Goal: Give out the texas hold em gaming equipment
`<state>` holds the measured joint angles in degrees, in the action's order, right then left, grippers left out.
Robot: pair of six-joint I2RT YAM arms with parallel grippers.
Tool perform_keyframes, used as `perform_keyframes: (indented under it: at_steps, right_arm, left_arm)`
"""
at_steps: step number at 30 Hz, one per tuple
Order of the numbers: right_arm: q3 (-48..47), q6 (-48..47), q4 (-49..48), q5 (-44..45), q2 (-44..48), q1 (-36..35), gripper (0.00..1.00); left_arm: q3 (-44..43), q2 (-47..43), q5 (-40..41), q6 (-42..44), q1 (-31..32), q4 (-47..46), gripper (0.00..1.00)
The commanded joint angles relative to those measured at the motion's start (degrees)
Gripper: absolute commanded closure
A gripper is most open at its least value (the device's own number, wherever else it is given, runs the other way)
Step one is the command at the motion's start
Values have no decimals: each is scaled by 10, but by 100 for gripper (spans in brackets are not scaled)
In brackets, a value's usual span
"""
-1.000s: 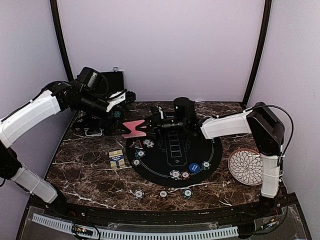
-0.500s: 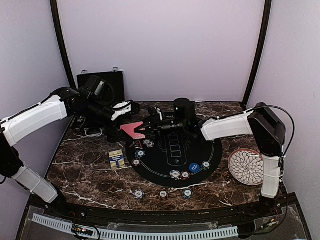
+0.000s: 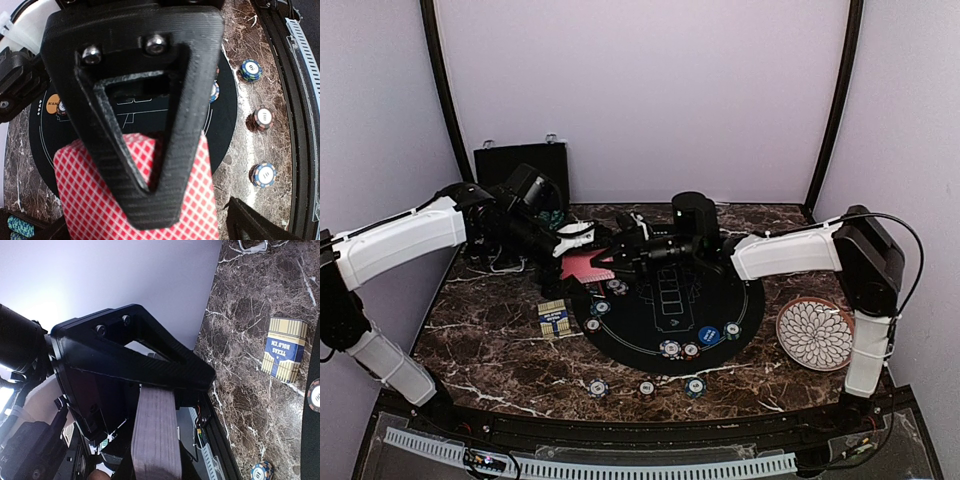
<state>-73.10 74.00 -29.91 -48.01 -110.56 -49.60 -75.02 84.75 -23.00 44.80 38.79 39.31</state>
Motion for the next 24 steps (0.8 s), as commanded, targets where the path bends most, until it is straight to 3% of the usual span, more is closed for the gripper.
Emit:
perform_keyframes:
  at_steps: [1,7,17,21,24]
  right_arm:
    - [-22,-2,-41,-9,7,-14,100]
    - [-17,4,-55,-3,3,-18,100]
    - [-13,-5,-45,6,-8,-19,100]
    - [-7,-6,-45,9,-11,-19,100]
    - [-6,-7,-44,10,-11,-19,100]
  left_arm:
    - [5,-1,14,-17,3,-22,6]
    - [17,-10,32,-20,3,-45,18]
    - [21,-19,49,-32,3,-73,26]
    - [25,-23,52,-32,3,-82,25]
    - [32,-24,63,-31,4,-88,18]
